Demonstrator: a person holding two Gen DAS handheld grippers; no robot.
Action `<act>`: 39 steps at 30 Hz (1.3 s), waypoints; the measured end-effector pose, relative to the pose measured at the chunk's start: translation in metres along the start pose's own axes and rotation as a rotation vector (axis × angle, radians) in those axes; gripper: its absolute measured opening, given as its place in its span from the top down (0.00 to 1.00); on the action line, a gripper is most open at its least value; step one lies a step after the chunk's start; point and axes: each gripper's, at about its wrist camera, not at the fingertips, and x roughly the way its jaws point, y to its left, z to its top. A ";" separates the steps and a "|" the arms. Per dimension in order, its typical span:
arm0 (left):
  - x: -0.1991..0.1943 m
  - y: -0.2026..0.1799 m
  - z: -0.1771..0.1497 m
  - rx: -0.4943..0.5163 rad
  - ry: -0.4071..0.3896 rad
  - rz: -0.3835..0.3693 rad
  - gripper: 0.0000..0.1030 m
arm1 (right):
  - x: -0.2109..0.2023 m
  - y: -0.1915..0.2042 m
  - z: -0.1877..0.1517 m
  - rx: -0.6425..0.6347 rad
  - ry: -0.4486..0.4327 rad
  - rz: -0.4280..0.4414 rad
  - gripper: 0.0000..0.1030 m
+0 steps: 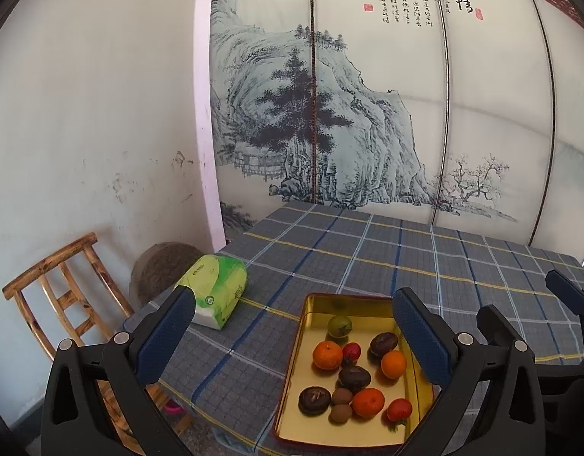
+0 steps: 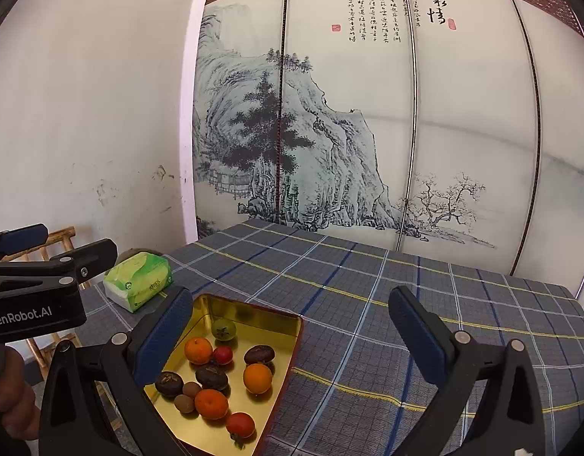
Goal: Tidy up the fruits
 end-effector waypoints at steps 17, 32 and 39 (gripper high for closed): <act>0.005 0.000 -0.010 -0.004 0.028 0.003 0.00 | 0.006 0.004 -0.004 -0.010 0.023 0.010 0.01; 0.010 -0.002 -0.019 0.019 0.031 0.003 0.00 | 0.027 -0.015 -0.015 0.055 0.122 0.046 0.01; 0.021 -0.008 -0.012 0.039 0.078 0.011 0.00 | 0.078 -0.112 -0.054 0.109 0.362 -0.057 0.01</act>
